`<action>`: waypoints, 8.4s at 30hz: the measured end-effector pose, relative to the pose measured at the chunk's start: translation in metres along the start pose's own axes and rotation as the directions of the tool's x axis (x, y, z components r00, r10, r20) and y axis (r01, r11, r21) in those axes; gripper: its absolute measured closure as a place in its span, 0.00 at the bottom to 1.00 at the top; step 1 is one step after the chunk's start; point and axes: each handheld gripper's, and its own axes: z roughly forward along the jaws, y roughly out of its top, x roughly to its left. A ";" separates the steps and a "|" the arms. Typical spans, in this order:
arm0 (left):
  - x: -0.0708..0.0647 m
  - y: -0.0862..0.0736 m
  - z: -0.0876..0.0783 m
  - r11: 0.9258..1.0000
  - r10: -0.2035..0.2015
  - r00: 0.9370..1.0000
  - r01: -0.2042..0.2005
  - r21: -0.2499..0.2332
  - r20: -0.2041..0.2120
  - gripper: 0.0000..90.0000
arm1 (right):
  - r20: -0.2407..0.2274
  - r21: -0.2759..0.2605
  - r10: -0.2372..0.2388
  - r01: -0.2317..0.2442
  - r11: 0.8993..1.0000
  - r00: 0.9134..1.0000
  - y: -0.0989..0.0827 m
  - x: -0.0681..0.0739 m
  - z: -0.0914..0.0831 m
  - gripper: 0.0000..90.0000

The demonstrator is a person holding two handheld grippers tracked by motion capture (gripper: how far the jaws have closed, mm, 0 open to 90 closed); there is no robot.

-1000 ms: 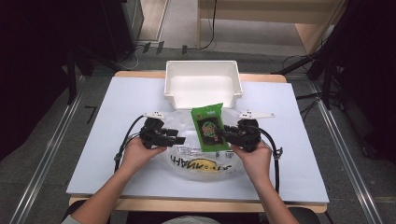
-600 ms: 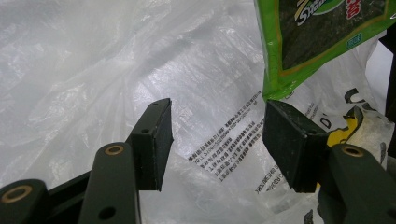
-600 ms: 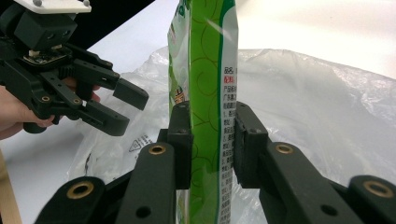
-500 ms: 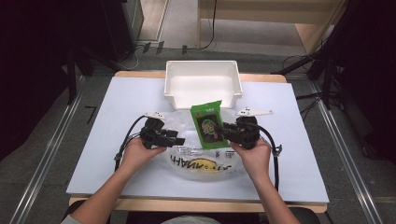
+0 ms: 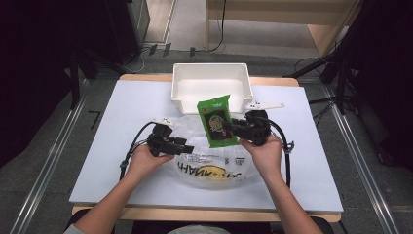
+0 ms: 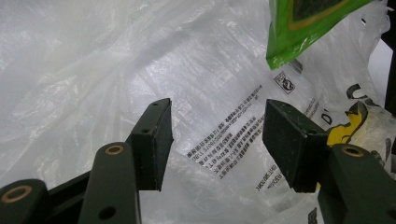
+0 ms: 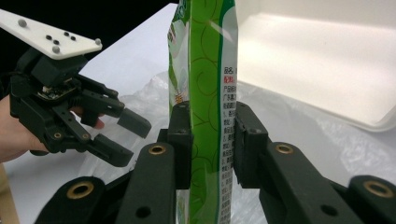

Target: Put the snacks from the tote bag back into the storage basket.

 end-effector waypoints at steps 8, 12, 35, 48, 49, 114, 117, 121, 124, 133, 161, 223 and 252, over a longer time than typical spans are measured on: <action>0.000 0.000 -0.001 1.000 0.000 1.000 0.000 -0.006 -0.001 0.49 | 0.003 -0.004 -0.007 0.007 1.000 1.000 0.014 -0.002 0.002 0.82; 0.000 0.000 -0.003 1.000 0.003 1.000 -0.004 -0.010 -0.004 0.49 | 0.013 -0.009 -0.016 0.016 1.000 1.000 0.026 -0.005 0.004 0.82; -0.002 0.001 -0.004 1.000 0.023 1.000 -0.023 -0.014 0.007 0.49 | 0.060 -0.052 -0.019 0.023 0.998 0.998 0.082 -0.020 0.022 0.82; -0.002 0.001 -0.003 1.000 0.028 1.000 -0.028 -0.008 0.010 0.49 | 0.103 -0.050 -0.028 0.033 0.998 0.994 0.113 -0.034 0.039 0.82; -0.002 0.001 -0.004 1.000 0.029 1.000 -0.029 -0.008 0.010 0.49 | 0.106 -0.051 -0.032 0.037 0.998 0.994 0.115 -0.035 0.039 0.82; 0.000 0.001 0.002 0.999 0.047 0.999 -0.048 0.018 0.018 0.49 | 0.322 -0.045 0.050 -0.037 0.998 0.945 0.130 -0.106 0.186 0.82; 0.000 0.000 0.003 0.999 0.048 0.999 -0.048 0.021 0.017 0.49 | 0.337 -0.028 0.019 -0.010 1.000 0.941 0.127 -0.105 0.188 0.82; 0.000 0.000 0.002 0.999 0.047 0.999 -0.047 0.019 0.019 0.49 | 0.332 -0.040 0.037 -0.025 0.999 0.942 0.125 -0.108 0.189 0.82; 0.000 0.000 0.002 0.999 0.046 0.999 -0.047 0.021 0.019 0.49 | 0.330 -0.048 0.041 -0.027 0.999 0.943 0.124 -0.109 0.190 0.82; -0.002 0.000 0.004 0.999 0.046 0.999 -0.047 0.028 0.017 0.49 | 0.312 -0.047 0.068 -0.056 0.997 0.948 0.117 -0.112 0.189 0.82; 0.001 -0.001 0.004 0.999 0.042 0.999 -0.043 0.030 0.021 0.49 | 0.287 0.020 0.123 -0.134 0.991 0.950 0.105 -0.129 0.206 0.79; 0.003 -0.001 0.004 0.999 0.038 0.999 -0.038 0.035 0.011 0.49 | 0.378 0.062 0.136 -0.171 0.983 0.916 0.105 -0.134 0.214 0.61; 0.004 -0.001 0.004 0.999 0.037 0.999 -0.037 0.036 0.004 0.49 | 0.350 0.057 0.099 -0.127 0.990 0.931 0.112 -0.127 0.193 0.60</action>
